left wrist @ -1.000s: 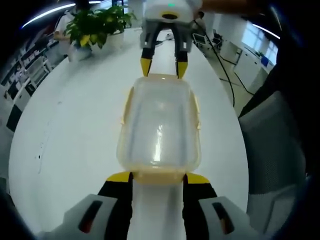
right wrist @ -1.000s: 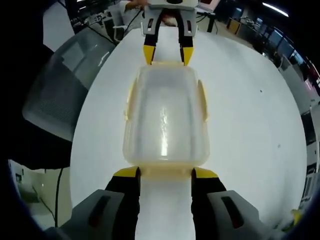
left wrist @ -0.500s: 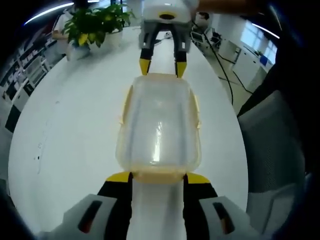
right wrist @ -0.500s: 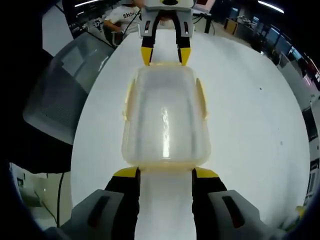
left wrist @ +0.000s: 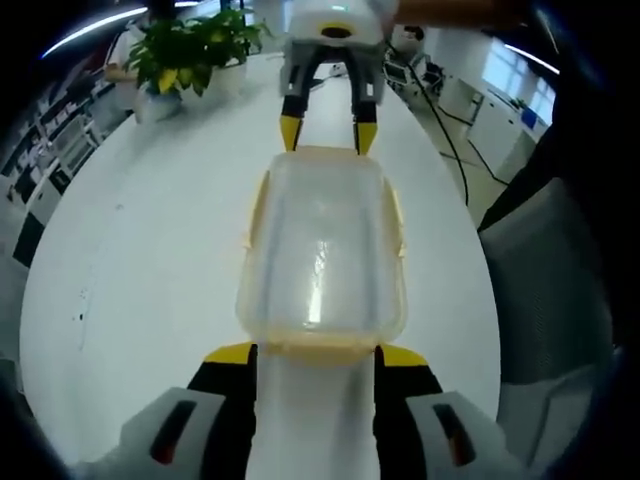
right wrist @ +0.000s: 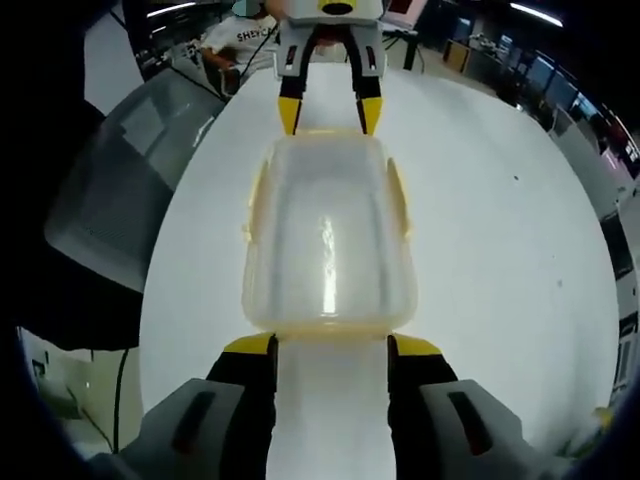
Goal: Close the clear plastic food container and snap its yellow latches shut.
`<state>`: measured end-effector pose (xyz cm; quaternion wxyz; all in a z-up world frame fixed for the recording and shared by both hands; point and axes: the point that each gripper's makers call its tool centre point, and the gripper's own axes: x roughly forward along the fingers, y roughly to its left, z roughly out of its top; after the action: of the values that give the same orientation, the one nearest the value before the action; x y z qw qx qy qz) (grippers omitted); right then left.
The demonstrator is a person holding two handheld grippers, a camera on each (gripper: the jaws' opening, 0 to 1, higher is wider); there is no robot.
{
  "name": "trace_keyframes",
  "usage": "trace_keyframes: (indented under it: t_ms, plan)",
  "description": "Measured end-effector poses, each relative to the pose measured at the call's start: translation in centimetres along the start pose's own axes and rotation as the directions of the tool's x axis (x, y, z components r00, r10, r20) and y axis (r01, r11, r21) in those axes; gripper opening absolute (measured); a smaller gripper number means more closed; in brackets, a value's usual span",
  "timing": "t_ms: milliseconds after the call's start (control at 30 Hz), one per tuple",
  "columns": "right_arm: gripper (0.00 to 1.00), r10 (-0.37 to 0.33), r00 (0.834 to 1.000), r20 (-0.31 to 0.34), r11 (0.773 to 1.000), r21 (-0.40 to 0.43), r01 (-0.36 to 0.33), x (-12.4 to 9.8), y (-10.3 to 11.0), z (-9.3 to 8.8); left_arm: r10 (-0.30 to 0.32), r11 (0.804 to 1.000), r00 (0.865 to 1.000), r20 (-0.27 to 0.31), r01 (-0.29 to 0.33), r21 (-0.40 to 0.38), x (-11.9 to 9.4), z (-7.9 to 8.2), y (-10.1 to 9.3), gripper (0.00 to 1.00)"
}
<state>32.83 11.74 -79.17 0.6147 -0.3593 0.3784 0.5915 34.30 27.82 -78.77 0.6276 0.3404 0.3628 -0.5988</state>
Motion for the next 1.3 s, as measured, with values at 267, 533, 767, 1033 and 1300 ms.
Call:
trace_keyframes:
  t_ms: [267, 533, 767, 1033, 1300]
  plan:
    - [0.41, 0.005, 0.999, 0.039, 0.997, 0.071, -0.008, -0.7, 0.2, 0.0, 0.016, 1.000, 1.000, 0.007, -0.016, -0.024, -0.3, 0.0, 0.1, 0.41]
    - [0.39, -0.019, 0.989, 0.147, 0.973, 0.231, -0.016, -2.3, 0.0, 1.1, 0.028, 0.992, 0.998, 0.057, -0.021, -0.122, -0.9, 0.2, 0.0, 0.41]
    - [0.38, -0.052, 0.967, 0.251, 0.915, 0.400, -0.055, -2.7, 0.0, 1.9, 0.078, 0.933, 0.985, 0.156, -0.017, -0.359, -2.3, 0.4, 0.5, 0.41]
    - [0.34, -0.111, 0.936, 0.334, 0.813, 0.572, -0.108, -2.6, 0.5, 1.6, 0.157, 0.766, 0.942, 0.296, 0.073, -0.638, -2.4, 1.4, 0.2, 0.39]
    - [0.33, -0.158, 0.913, 0.376, 0.742, 0.656, -0.141, -2.2, 0.9, 1.4, 0.277, 0.589, 0.912, 0.301, 0.087, -0.804, -1.4, 0.8, 0.1, 0.36]
